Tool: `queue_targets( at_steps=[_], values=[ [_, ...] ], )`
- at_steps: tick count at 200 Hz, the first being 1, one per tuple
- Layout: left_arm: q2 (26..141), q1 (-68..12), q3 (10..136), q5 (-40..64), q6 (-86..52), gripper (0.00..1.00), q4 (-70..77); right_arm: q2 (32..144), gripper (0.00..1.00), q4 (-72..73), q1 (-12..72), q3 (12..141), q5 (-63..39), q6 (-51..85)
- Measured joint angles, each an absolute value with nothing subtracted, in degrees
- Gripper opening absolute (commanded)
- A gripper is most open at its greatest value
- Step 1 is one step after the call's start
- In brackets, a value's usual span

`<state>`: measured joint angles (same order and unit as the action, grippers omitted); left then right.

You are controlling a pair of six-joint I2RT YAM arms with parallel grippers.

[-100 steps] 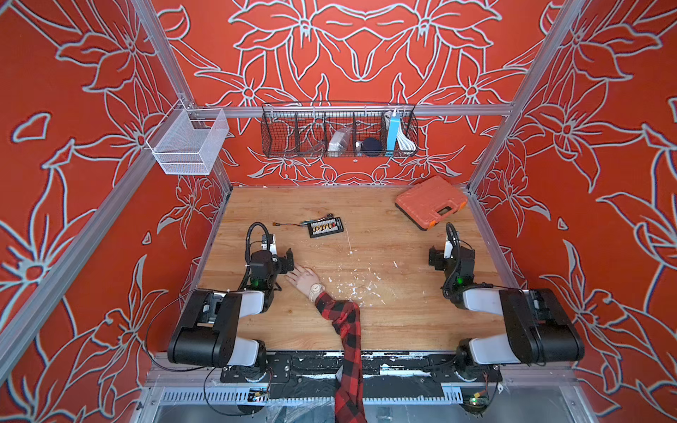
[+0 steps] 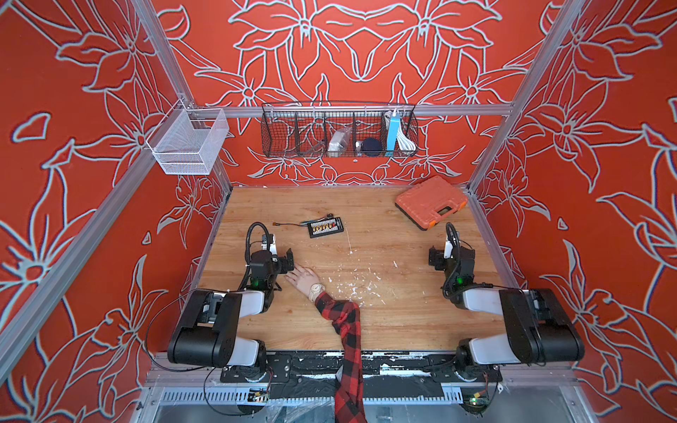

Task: Take off the watch
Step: Adjust the hand at the center of the board.

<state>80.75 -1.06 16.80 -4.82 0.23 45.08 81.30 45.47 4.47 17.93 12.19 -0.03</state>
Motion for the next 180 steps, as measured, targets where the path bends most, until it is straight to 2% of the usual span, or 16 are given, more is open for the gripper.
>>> queue_targets(
  at_steps=[112,180],
  values=[
    [80.7,-0.1,17.6,-3.8,0.1,0.98,42.9,81.0,0.98,45.2,4.5,18.0,12.2,0.0],
    [73.6,-2.3,27.7,-7.4,-0.3,0.98,25.6,66.5,0.98,27.8,4.5,25.0,16.5,2.3]
  ],
)
